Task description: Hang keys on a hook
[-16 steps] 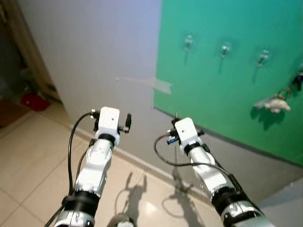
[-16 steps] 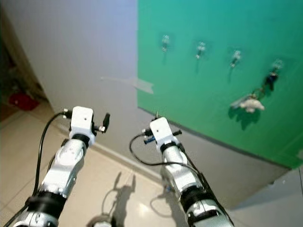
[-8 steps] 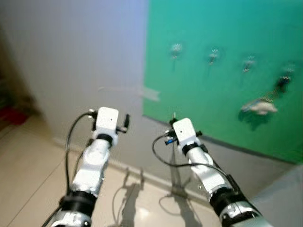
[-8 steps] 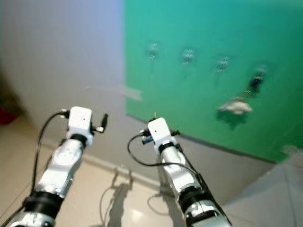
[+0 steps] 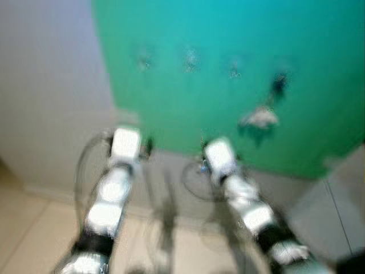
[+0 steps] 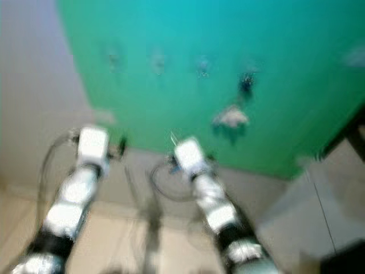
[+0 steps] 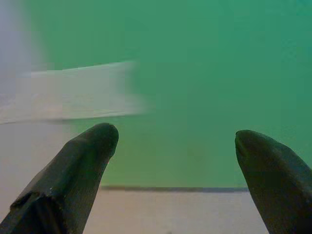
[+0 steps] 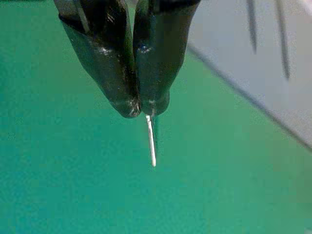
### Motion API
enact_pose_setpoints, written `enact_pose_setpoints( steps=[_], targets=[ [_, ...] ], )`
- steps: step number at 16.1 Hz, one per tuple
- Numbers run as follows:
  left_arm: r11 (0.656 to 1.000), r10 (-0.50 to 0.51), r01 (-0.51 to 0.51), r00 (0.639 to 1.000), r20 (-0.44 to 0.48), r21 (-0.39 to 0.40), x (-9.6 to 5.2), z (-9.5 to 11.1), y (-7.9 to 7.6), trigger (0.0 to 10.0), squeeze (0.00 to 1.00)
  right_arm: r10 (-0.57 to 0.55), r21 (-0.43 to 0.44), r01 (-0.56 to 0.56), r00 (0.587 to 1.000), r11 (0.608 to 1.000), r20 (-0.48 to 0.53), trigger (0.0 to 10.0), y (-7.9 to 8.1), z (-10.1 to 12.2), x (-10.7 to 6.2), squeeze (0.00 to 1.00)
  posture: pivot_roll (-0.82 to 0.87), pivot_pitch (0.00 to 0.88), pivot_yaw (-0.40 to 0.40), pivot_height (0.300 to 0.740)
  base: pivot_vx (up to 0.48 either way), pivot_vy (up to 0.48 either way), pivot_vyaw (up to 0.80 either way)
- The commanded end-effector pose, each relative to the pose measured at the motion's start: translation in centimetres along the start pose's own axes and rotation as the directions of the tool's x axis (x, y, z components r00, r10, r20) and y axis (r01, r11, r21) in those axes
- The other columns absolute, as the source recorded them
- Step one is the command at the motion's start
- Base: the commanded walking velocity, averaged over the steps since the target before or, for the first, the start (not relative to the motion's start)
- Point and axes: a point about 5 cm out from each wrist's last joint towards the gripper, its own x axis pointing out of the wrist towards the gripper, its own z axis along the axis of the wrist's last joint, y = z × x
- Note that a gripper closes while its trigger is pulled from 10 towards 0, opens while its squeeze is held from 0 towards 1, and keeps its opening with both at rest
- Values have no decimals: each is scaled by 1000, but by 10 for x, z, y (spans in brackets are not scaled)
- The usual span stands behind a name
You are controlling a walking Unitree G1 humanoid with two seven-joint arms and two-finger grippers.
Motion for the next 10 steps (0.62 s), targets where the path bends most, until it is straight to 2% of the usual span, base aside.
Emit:
enact_pose_setpoints(
  steps=[1,2,3,4,5,9,10],
  targets=[
    [1000,2,-2,1000,-1,11,-2,-1,2,10000,0,46,4,-46,999,999,27,10000,5,14,5,0,36,0,-52,727,0,0,0],
    [1000,2,-2,1000,-2,9,-3,-1,2,10000,0,65,4,-66,998,998,17,10000,5,15,5,0,36,0,-52,727,0,0,0],
    [1000,2,-2,1000,1,6,-3,-1,2,10000,0,152,-27,-150,986,988,67,10000,10,24,1,0,34,0,-52,727,0,0,0],
    [1000,7,-7,1000,8,1,-3,0,2,10000,0,196,-19,-195,973,981,126,10000,11,35,-3,0,34,0,-52,727,0,0,0],
    [1000,9,-9,1000,4,-6,-3,-1,3,10000,0,199,12,-207,953,978,229,10000,4,54,-10,0,26,0,-50,727,0,0,0],
    [1000,7,-7,1000,-2,-1,-3,-2,3,10000,0,235,-10,-239,943,971,236,10000,-14,74,-18,0,18,0,-45,727,0,0,0],
    [1000,6,-6,1000,-2,-5,-3,-2,2,10000,0,271,-42,-269,933,962,235,10000,-24,84,-18,0,7,0,-47,727,0,0,0]
  ],
)
